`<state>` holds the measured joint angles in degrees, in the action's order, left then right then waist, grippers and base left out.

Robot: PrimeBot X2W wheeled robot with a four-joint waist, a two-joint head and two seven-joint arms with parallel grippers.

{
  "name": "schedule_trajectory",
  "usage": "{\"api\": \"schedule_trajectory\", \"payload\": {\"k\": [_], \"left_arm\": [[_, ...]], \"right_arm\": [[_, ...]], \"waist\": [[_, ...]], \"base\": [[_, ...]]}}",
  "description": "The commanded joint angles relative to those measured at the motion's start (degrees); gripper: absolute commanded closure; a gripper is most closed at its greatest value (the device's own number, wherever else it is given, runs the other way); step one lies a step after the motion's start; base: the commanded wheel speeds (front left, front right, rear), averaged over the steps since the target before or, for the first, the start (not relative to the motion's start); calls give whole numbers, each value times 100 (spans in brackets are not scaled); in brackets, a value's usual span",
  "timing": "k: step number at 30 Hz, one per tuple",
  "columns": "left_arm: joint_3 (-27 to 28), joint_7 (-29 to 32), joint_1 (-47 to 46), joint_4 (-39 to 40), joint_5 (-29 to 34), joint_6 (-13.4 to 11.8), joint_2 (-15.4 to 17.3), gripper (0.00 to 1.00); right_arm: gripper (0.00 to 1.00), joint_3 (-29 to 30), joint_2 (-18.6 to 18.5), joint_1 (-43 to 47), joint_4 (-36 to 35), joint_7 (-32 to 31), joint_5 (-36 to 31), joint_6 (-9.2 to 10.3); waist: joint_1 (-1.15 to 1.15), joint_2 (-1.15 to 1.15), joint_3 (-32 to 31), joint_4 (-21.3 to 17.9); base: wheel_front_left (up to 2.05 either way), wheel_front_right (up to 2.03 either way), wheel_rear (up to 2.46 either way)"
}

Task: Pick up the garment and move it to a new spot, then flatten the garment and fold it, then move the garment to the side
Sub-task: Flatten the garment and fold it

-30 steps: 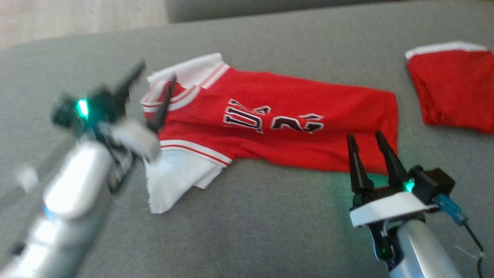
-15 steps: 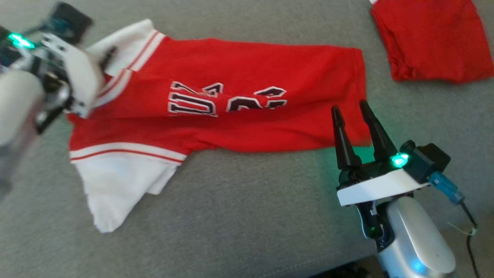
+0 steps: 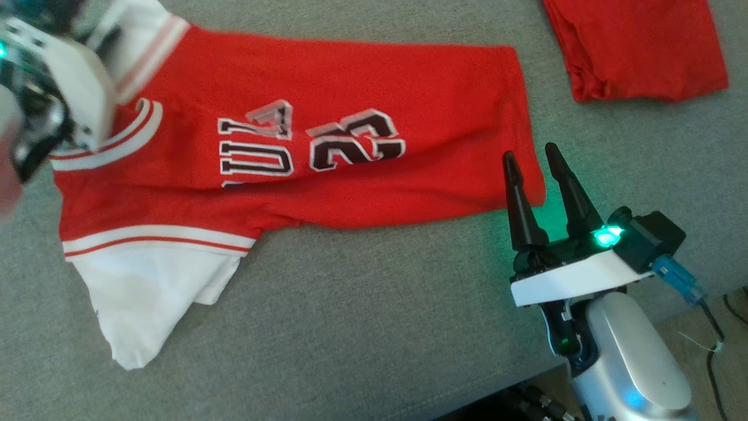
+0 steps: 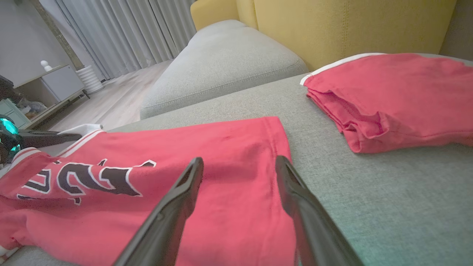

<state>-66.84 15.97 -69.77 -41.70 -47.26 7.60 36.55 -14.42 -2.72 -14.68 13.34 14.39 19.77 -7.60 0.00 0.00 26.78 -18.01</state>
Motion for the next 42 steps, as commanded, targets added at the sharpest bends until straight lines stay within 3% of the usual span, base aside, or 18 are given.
{"api": "schedule_trajectory", "payload": {"k": [1, 13, 19, 21, 22, 23, 26, 35, 42], "left_arm": [[246, -103, -407, -28, 64, -18, 195, 100], [610, -1645, -1281, -1545, 432, -683, -121, 100], [774, -2457, -1590, -2092, 546, -1263, -161, 100], [763, -2664, -1607, -2220, 595, -1354, -220, 100], [757, -2688, -1560, -2281, 574, -1303, -274, 87], [750, -2664, -1495, -2345, 536, -1218, -338, 0], [693, -2715, -1398, -2481, 527, -1063, -485, 0], [893, -3064, -1130, -2568, 362, -1030, -794, 0], [1522, -3095, -239, -1413, 477, -1201, -867, 0]], "right_arm": [[0, -118, -16, -89, -199, 61, 38, 11], [0, -278, -16, -97, -200, 61, 4, 11], [0, -323, -16, -115, -183, 61, -1, 11], [0, -313, -16, -117, -171, 61, -20, 11], [0, -313, -16, -119, -161, 61, -29, 11], [0, -310, -16, -121, -149, 61, -38, 11], [0, -304, -16, -133, -130, 61, -57, 11], [0, -118, -16, -183, -113, 61, -145, 11], [0, 173, -16, -67, 2, 61, -342, 11]], "waist": [[0, 0, 16, 1], [0, 0, 140, -43], [0, 0, 167, -32], [0, 0, 167, -4], [0, 0, 163, 8], [0, 0, 160, 26], [0, 0, 146, 93], [0, 0, -125, 430], [0, 0, -804, 1057]], "base": [[0, 0, 0], [0, 0, 0], [0, 0, 0], [0, 0, 0], [0, 0, 0], [0, 0, 0], [0, 0, 0], [0, 0, 0], [0, 0, 0]]}}
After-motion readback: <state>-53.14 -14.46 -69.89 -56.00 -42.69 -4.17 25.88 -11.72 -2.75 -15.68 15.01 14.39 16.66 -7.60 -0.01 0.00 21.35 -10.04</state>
